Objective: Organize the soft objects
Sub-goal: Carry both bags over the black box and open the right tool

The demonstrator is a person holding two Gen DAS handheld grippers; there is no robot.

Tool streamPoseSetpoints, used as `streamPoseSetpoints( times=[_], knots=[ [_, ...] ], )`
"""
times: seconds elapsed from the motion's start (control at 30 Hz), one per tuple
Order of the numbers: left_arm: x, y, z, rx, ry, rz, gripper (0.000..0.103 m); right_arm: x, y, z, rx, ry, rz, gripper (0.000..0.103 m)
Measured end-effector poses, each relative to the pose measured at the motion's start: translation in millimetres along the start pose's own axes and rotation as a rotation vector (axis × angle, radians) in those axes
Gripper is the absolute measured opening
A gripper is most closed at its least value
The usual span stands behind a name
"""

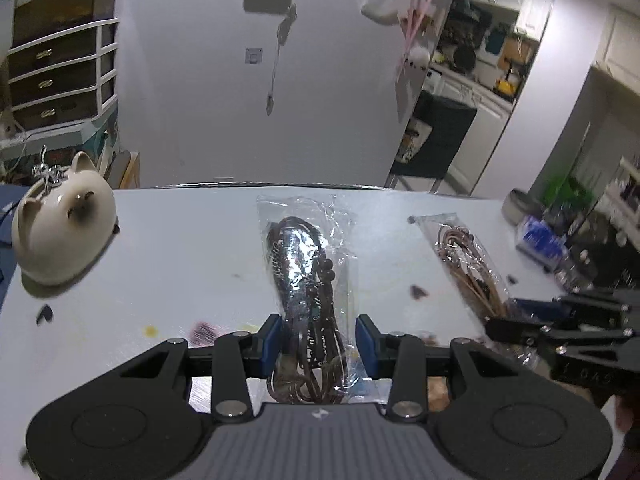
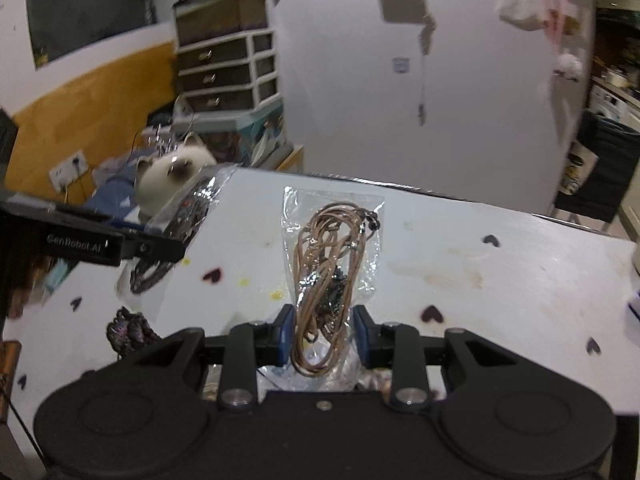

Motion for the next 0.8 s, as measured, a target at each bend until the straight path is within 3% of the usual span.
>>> streamPoseSetpoints(
  times=[0.23,0.43,0.8],
  knots=[
    [20,27,-62,0.012,0.071,-0.024,0.041,22,54,-28,0.012,-0.063,-0.059,0.032],
    [36,35,-125,0.022,0.103,-0.002,0.041,59,97,-77,0.038,-0.104,-0.038,0.032],
    [69,4,-268,0.205,0.147,0.136,0.041,129,139,-165,0.11,-0.234,0.037,0.032]
  ],
)
Point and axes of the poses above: each gripper's, at about its wrist camera, not at the fingertips, and y roughly against the way its jaws point, z to its left, x to its underside, the point moved 8 cm from there along -y, roughly the way its jaws point, and after that the axes turned 8 degrees about -x, right-handed, at the moved point
